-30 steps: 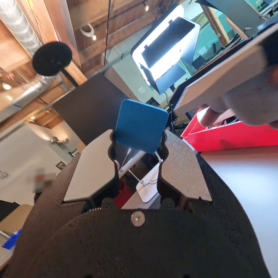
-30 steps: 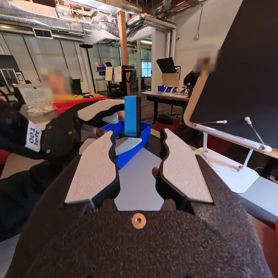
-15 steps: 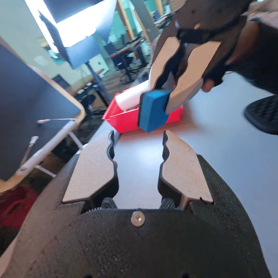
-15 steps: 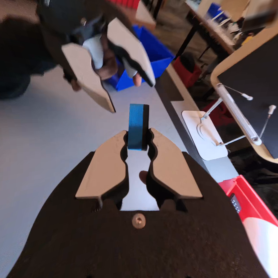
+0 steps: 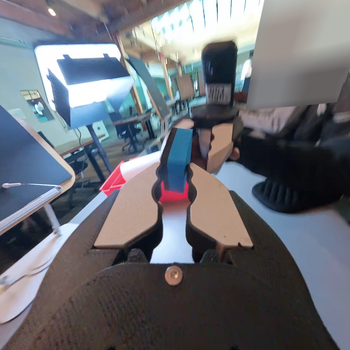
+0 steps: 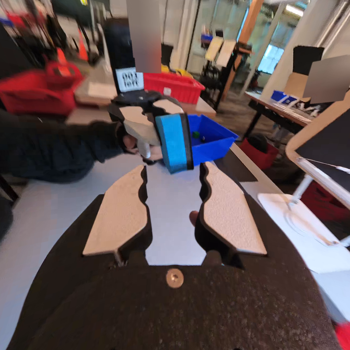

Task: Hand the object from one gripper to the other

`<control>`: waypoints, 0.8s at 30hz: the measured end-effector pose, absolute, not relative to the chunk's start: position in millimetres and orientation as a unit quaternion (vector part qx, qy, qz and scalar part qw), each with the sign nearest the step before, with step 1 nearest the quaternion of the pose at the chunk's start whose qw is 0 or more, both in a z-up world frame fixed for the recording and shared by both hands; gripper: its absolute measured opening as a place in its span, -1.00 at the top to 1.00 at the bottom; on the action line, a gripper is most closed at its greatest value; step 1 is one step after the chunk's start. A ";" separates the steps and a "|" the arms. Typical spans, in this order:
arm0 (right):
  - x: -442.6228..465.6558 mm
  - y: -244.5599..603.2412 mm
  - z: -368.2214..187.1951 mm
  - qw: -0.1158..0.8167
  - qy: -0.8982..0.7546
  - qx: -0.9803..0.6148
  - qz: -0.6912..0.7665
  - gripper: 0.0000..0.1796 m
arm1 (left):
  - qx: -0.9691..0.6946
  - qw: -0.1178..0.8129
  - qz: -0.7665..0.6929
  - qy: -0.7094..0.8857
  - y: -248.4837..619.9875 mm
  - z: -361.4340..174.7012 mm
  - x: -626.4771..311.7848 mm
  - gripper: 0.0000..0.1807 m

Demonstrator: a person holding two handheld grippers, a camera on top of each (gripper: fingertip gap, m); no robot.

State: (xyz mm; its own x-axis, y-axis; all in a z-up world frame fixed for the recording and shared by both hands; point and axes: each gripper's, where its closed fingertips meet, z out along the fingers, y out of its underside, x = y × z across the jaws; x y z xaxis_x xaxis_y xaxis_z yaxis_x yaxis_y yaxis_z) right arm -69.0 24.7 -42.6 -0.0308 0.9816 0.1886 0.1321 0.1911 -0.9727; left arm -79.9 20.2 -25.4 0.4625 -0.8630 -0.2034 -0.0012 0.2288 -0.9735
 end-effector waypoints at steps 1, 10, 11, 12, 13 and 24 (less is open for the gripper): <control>-71.9 23.2 -40.0 0.503 -0.567 -0.472 0.450 0.40 | -0.521 0.673 -0.351 0.390 18.6 -19.6 -81.3 0.74; -71.3 21.3 -47.8 0.478 -0.586 -0.486 0.438 0.74 | -0.531 0.632 -0.397 0.401 14.2 -25.0 -80.8 0.61; -69.4 23.0 -61.9 0.464 -0.617 -0.501 0.391 0.74 | -0.546 0.612 -0.385 0.422 11.8 -30.2 -83.3 0.54; -68.5 28.6 -75.4 0.465 -0.641 -0.513 0.333 0.74 | -0.562 0.590 -0.365 0.450 8.4 -38.3 -85.3 0.50; -68.8 31.2 -89.8 0.456 -0.664 -0.520 0.283 0.74 | -0.578 0.568 -0.335 0.481 5.3 -49.9 -86.9 0.48; -90.7 26.2 -116.3 0.449 -0.689 -0.520 0.231 0.73 | -0.622 0.503 -0.196 0.566 18.4 -108.3 -88.8 0.75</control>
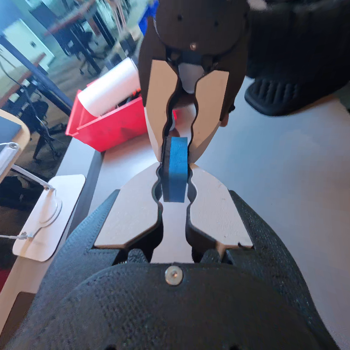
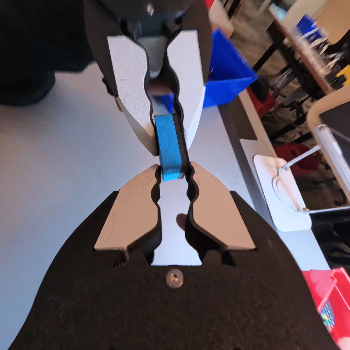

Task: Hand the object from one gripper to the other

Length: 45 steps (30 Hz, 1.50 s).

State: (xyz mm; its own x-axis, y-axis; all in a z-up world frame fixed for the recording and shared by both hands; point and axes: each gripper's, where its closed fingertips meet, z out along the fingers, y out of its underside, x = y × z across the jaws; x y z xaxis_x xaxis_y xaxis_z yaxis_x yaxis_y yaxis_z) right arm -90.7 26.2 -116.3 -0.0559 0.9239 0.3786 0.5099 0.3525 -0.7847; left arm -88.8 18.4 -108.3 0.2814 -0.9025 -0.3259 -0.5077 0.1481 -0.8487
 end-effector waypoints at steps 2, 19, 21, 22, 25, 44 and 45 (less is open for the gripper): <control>-97.0 25.4 -93.2 0.489 -0.642 -0.507 0.302 0.61 | -0.599 0.553 -0.252 0.521 21.4 -85.0 -93.1 0.74; -87.9 30.4 -100.6 0.448 -0.648 -0.526 0.321 0.74 | -0.581 0.574 -0.351 0.458 22.3 -68.2 -97.9 0.58; -80.6 35.3 -117.5 0.435 -0.685 -0.527 0.252 0.74 | -0.595 0.560 -0.316 0.482 20.7 -76.2 -93.9 0.56; -79.2 34.8 -121.8 0.428 -0.695 -0.526 0.239 0.74 | -0.602 0.548 -0.300 0.498 19.2 -83.2 -91.1 0.54; -80.0 28.8 -126.5 0.411 -0.706 -0.526 0.236 0.74 | -0.621 0.512 -0.256 0.535 17.8 -104.2 -84.2 0.52; -78.0 28.5 -40.9 0.507 -0.522 -0.462 0.507 0.72 | -0.485 0.654 -0.486 0.317 20.7 -17.3 -86.7 0.76; -76.8 29.7 -41.9 0.506 -0.529 -0.467 0.496 0.72 | -0.492 0.650 -0.484 0.320 22.1 -19.4 -86.8 0.76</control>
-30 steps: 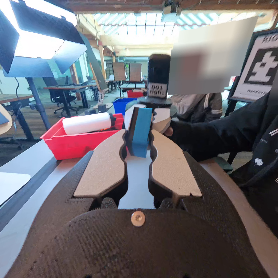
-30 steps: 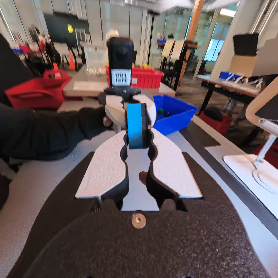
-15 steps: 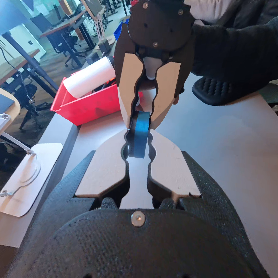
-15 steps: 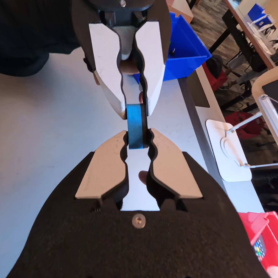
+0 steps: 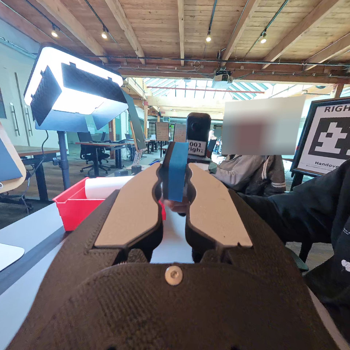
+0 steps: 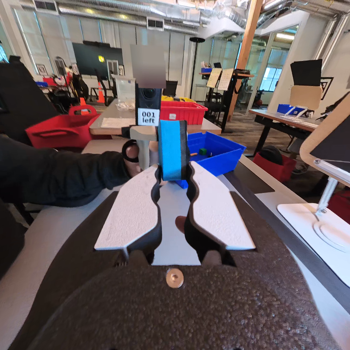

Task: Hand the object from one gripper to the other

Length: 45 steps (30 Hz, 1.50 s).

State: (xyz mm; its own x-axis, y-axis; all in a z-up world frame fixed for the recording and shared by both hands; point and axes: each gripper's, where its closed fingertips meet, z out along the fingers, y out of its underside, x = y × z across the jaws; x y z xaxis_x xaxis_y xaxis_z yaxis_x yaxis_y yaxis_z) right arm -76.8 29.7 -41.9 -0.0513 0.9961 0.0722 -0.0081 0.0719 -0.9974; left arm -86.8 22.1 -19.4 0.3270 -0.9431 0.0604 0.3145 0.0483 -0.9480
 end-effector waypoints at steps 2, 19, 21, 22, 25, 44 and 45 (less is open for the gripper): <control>-74.2 32.8 -46.5 0.505 -0.550 -0.481 0.458 0.73 | -0.514 0.639 -0.463 0.335 25.3 -25.5 -87.7 0.75; -71.7 39.6 -74.2 0.523 -0.640 -0.493 0.270 0.72 | -0.574 0.627 -0.241 0.468 27.4 -57.5 -75.9 0.73; -70.8 38.0 -58.4 0.536 -0.604 -0.486 0.334 0.66 | -0.550 0.647 -0.300 0.435 21.4 -38.6 -81.3 0.73; -70.4 39.1 -54.2 0.536 -0.587 -0.487 0.361 0.61 | -0.537 0.655 -0.332 0.416 18.7 -29.2 -84.1 0.73; -73.3 31.6 -48.1 0.512 -0.555 -0.473 0.453 0.52 | -0.500 0.655 -0.425 0.375 9.0 -10.7 -87.0 0.73; -67.2 53.4 -67.3 0.573 -0.637 -0.483 0.178 0.74 | -0.605 0.639 -0.186 0.437 39.1 -49.6 -86.5 0.51; -66.9 56.0 -70.2 0.577 -0.646 -0.480 0.141 0.74 | -0.605 0.641 -0.154 0.447 40.5 -52.1 -86.3 0.51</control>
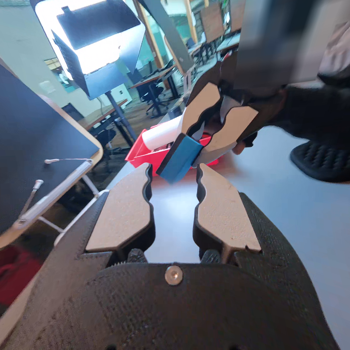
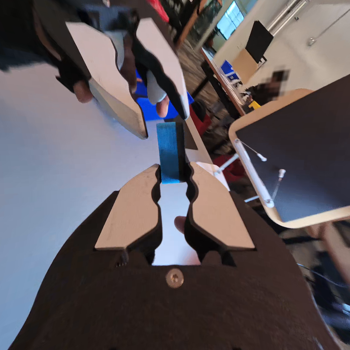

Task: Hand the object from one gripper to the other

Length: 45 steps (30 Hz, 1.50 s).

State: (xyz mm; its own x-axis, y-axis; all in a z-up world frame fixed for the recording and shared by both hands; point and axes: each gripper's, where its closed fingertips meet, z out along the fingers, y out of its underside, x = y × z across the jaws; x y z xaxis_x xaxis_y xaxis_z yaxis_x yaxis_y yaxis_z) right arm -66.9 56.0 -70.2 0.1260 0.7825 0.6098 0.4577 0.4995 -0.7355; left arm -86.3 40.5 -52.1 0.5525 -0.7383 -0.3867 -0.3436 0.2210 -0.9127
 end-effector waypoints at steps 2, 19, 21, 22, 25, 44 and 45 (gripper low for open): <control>-67.4 58.3 -75.0 0.578 -0.660 -0.472 0.083 0.74 | -0.600 0.638 -0.089 0.475 41.9 -58.6 -85.0 0.50; -80.1 63.6 -57.1 0.690 -0.630 -0.334 -0.124 0.74 | -0.680 0.589 -0.329 0.287 59.0 -51.7 -92.2 0.28; -79.9 63.8 -57.0 0.691 -0.630 -0.329 -0.132 0.74 | -0.682 0.581 -0.335 0.292 57.4 -53.3 -92.5 0.27; -80.2 62.1 -55.2 0.696 -0.628 -0.320 -0.134 0.74 | -0.681 0.572 -0.345 0.299 54.5 -54.5 -90.4 0.29; -80.9 59.7 -54.9 0.698 -0.631 -0.313 -0.129 0.74 | -0.672 0.568 -0.350 0.321 49.1 -54.4 -87.7 0.41; -73.1 -12.0 -19.9 0.495 -0.567 -0.402 0.521 0.31 | -0.484 0.658 -0.322 0.479 -15.0 -14.2 -75.6 0.41; -73.5 -11.0 -20.4 0.513 -0.571 -0.397 0.503 0.38 | -0.487 0.652 -0.328 0.479 -14.8 -15.9 -74.6 0.41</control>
State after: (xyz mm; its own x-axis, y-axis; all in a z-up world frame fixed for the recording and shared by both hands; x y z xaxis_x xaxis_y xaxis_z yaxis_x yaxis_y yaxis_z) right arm -73.5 -11.0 -20.4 -0.1577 0.9699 0.1855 -0.0625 0.1777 -0.9821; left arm -74.6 -14.8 -15.9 0.3258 -0.8944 -0.3065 -0.0396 0.3109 -0.9496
